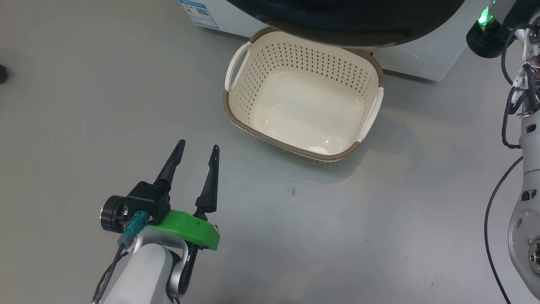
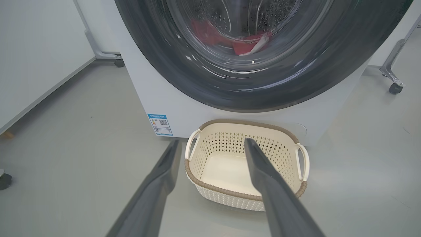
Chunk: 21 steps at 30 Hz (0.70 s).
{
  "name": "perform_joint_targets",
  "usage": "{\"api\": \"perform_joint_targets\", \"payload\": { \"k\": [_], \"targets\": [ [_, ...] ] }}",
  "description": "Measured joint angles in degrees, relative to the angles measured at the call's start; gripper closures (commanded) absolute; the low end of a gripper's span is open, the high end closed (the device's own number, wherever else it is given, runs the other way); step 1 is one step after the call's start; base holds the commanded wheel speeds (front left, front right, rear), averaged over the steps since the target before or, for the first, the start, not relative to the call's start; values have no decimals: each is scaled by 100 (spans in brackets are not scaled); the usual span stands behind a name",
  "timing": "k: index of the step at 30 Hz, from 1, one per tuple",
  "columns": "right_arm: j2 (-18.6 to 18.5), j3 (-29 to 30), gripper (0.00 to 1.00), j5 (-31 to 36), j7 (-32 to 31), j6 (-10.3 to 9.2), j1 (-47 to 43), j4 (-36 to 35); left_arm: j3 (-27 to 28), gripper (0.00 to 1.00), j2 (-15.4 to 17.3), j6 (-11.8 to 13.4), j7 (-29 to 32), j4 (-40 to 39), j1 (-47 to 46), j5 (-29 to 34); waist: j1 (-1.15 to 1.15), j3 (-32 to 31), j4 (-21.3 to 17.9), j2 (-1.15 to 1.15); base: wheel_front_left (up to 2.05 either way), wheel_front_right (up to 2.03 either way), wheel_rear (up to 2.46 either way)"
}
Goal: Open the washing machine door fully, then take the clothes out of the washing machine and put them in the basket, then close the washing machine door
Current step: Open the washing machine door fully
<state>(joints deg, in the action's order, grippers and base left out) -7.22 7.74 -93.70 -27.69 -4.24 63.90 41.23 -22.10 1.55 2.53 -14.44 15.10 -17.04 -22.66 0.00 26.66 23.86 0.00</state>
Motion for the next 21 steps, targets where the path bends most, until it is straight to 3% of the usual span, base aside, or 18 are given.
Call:
{"api": "perform_joint_targets", "payload": {
  "k": [21],
  "targets": [
    [109,-250,100,-5,-405,114,-368,281,62,0,2,2,0,62,34,134,0,-408,-211,0,0,0,0]
  ]
}}
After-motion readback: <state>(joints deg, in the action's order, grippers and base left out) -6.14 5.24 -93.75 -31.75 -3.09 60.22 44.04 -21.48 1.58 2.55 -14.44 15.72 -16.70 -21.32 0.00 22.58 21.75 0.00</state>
